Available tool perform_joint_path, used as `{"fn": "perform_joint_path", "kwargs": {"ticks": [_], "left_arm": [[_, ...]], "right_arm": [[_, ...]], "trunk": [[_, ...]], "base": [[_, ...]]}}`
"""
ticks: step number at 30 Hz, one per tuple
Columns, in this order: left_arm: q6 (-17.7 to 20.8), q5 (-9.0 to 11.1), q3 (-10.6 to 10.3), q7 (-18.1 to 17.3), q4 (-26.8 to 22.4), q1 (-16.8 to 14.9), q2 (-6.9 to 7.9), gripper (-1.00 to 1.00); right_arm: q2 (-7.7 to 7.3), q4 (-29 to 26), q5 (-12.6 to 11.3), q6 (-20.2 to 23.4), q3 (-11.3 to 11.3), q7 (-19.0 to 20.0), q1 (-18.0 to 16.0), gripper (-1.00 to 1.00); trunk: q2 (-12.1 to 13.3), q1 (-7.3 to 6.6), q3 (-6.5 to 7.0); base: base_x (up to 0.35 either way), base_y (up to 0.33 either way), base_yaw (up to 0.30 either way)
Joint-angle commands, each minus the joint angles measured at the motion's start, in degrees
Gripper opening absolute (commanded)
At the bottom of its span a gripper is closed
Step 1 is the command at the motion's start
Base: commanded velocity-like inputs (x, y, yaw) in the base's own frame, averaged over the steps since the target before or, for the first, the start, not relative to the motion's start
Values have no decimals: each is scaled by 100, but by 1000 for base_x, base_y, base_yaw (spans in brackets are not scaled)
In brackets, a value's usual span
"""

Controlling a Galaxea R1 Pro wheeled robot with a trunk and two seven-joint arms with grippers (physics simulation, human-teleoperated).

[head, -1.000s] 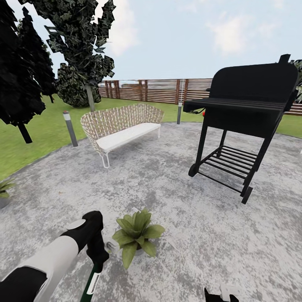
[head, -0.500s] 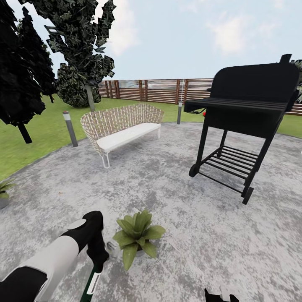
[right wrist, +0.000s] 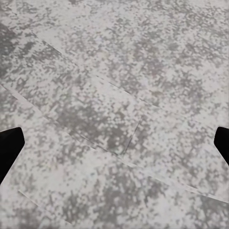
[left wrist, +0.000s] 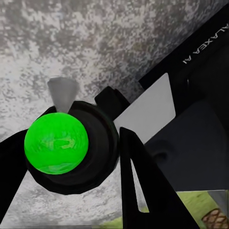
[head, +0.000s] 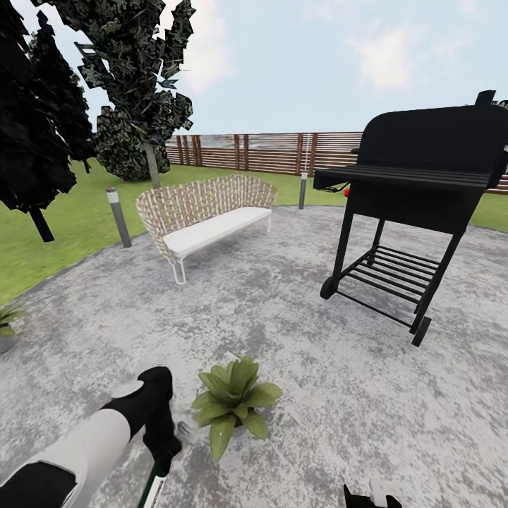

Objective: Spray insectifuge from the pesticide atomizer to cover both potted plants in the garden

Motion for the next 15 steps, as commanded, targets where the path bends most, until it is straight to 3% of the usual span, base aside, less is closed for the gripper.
{"fn": "perform_joint_path", "kwargs": {"ticks": [1,5,11,15], "left_arm": [[57,-39,-19,-52,-12,36,4,-100],[47,-41,-41,-70,-75,82,8,-100],[34,-19,-52,-94,-113,-46,-81,-100],[25,-12,-385,-345,-50,-409,-233,-100]], "right_arm": [[1,6,59,-20,-46,-4,-4,100],[1,6,55,-20,-47,4,-4,100],[1,6,59,-20,-49,-1,-4,100],[1,6,60,-21,-47,-9,-4,100]], "trunk": [[-2,-1,-5],[-2,-1,-5],[-2,-1,-5],[-2,-1,-5]], "base": [[0,0,0],[0,0,-24],[0,0,-203],[-18,0,-60]]}}
